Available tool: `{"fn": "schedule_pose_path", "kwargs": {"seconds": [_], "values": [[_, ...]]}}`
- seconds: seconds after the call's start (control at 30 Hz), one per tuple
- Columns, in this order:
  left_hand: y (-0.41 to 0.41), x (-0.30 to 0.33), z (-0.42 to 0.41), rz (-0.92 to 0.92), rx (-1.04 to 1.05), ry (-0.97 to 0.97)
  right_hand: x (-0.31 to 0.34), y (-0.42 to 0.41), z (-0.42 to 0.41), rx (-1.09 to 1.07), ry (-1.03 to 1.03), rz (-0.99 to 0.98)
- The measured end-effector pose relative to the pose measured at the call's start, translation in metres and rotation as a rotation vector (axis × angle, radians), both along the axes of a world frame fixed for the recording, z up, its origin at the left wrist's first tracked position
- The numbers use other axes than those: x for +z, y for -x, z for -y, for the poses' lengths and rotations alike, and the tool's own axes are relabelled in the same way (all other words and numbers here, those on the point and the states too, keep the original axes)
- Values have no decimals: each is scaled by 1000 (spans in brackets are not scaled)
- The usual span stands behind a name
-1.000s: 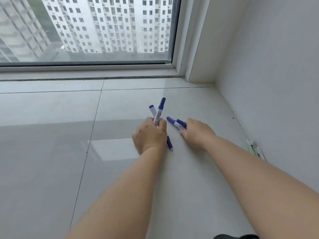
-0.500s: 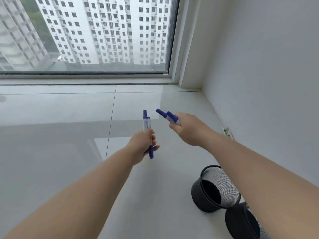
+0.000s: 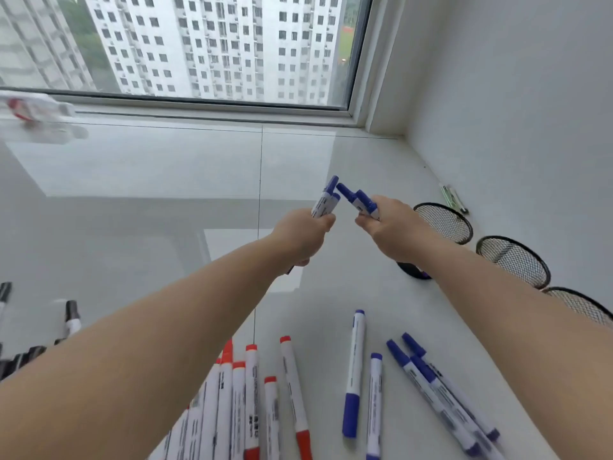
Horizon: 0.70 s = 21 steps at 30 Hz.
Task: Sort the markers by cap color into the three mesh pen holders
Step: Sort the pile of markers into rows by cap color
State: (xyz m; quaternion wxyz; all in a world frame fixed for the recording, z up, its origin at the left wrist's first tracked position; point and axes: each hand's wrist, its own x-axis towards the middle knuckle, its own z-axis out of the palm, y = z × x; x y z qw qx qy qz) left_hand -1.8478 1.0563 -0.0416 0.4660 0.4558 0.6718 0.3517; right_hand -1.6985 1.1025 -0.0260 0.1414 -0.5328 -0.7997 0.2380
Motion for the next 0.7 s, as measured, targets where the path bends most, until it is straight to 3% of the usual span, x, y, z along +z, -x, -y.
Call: {"fn": "schedule_pose_path", "kwargs": {"seconds": [0.2,0.33,0.47,0.57,0.7], "values": [[-19,-4,86,-10,54,-90,-15,-51,75,-121,99,-124],[-40,-7,141,-295,19,-84,-5,-87,127,-221,204,-224],[-58,-22,161,-464,-6,-103,-3,-109,155,-337,406,-377],[-73,-38,167,-504,-72,-70,-15,-116,162,-309,366,-247],[-91,-43,165,-408,46,-58,-25,-133,167,-287,231,-168]]}}
